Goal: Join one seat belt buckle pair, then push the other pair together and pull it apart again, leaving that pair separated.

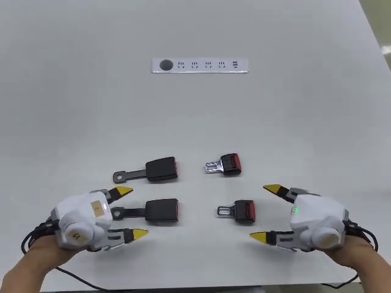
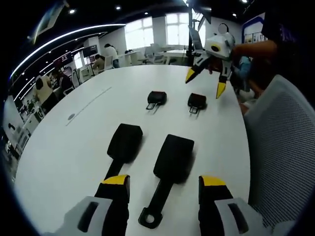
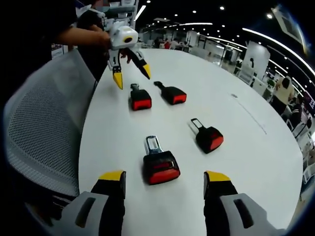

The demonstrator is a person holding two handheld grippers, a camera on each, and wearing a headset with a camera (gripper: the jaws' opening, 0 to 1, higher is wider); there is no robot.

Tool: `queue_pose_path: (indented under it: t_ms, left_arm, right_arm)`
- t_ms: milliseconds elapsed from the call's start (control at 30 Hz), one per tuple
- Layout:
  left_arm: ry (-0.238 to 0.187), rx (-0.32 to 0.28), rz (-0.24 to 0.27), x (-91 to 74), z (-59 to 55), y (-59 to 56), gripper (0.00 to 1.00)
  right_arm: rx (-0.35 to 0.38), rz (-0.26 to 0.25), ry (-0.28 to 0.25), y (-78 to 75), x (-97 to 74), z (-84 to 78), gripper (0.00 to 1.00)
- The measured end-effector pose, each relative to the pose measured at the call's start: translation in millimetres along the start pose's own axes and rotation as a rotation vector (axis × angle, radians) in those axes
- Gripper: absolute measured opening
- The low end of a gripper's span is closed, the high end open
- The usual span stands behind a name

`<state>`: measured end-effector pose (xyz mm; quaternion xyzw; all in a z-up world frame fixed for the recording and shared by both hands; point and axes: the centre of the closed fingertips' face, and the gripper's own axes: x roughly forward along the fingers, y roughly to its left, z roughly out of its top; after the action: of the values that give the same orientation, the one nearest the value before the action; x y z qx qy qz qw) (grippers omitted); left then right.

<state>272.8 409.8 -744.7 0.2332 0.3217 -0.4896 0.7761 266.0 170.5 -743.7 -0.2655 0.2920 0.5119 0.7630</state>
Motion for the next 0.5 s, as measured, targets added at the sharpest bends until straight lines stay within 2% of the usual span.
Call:
queue_pose_path:
  t_ms: [267, 500]
  left_arm:
    - [0.048, 0.060, -0.053, 13.6, 2.6, -0.8, 0.51]
    - [0.080, 0.085, -0.137, 25.5, 2.8, -9.8, 0.45]
  right_arm:
    - [-0.048, 0.048, 0.034, 3.0, 13.8, -4.9, 0.56]
    - [-0.084, 0.097, 0.076, 3.6, 25.3, -11.9, 0.47]
